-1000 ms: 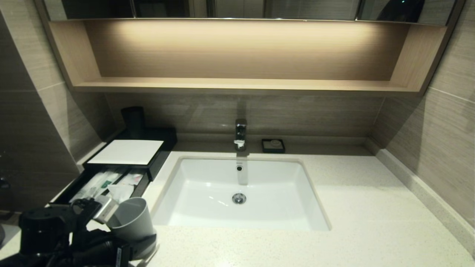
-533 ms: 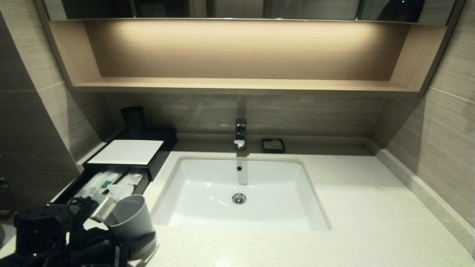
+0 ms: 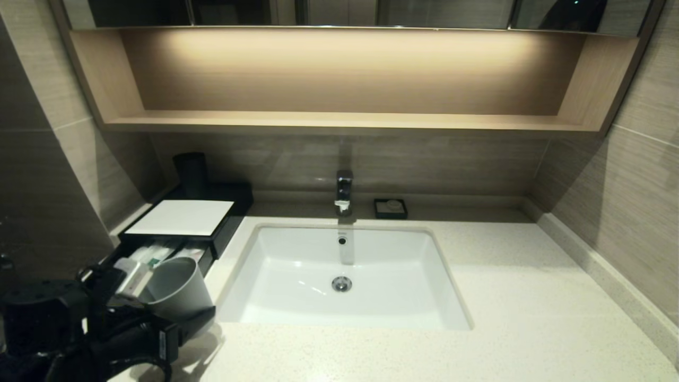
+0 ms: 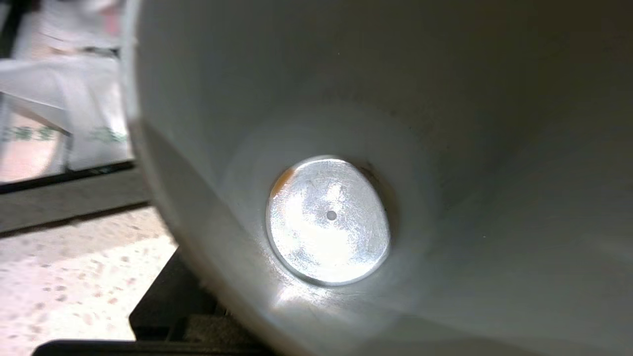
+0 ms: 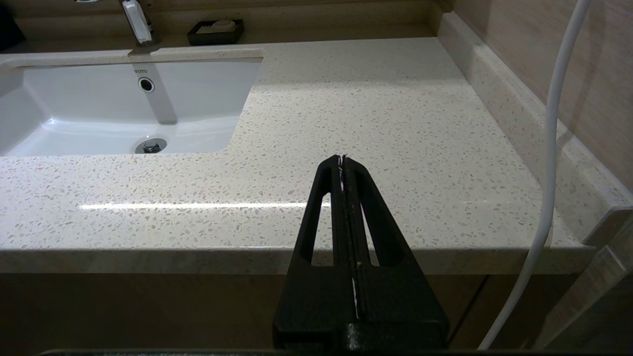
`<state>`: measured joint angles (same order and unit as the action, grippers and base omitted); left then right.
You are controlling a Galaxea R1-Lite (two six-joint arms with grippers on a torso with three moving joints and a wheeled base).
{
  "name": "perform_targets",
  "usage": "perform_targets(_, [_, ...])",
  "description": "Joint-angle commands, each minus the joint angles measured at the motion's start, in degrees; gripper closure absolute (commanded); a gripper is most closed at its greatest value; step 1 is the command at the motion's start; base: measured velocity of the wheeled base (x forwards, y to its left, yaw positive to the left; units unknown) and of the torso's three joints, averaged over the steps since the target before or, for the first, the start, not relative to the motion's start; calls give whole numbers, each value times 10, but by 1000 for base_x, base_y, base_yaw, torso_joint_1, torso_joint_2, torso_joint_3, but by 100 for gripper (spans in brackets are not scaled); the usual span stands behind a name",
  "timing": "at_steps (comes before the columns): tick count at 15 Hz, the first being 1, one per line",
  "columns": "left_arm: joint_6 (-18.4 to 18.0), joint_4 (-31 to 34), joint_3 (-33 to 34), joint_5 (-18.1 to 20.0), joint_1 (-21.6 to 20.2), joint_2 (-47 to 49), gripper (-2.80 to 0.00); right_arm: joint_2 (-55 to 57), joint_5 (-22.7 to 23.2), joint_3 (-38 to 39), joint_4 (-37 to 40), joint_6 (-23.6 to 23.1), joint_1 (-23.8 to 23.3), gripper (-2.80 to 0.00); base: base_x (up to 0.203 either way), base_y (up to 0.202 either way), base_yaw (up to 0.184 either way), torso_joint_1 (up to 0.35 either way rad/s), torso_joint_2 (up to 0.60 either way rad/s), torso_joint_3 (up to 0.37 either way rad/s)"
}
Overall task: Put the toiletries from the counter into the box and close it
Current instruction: Pick up the cup, then place the cup on the storage box
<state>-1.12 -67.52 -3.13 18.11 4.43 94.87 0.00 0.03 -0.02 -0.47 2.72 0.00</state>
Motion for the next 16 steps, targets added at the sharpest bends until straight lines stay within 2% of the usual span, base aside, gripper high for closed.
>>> perform_targets(1, [1,-1,-26,-36,-2,-1,0,1,0,-1,-1,0,0,0,0,0,0,0,0,0])
perform_targets(5, [1,38,-83,-101,-2,-2,0,1,1,0,-1,0,0,0,0,0,0,0,0,0])
perform_targets(12, [3,233,-242,-189,-5,-36,0,1,1,-1,-1,0,0,0,0,0,0,0,0,0])
perform_targets(16, [4,340,-336,-207,-26,-31,0,1,0,0,-1,0,0,0,0,0,0,0,0,0])
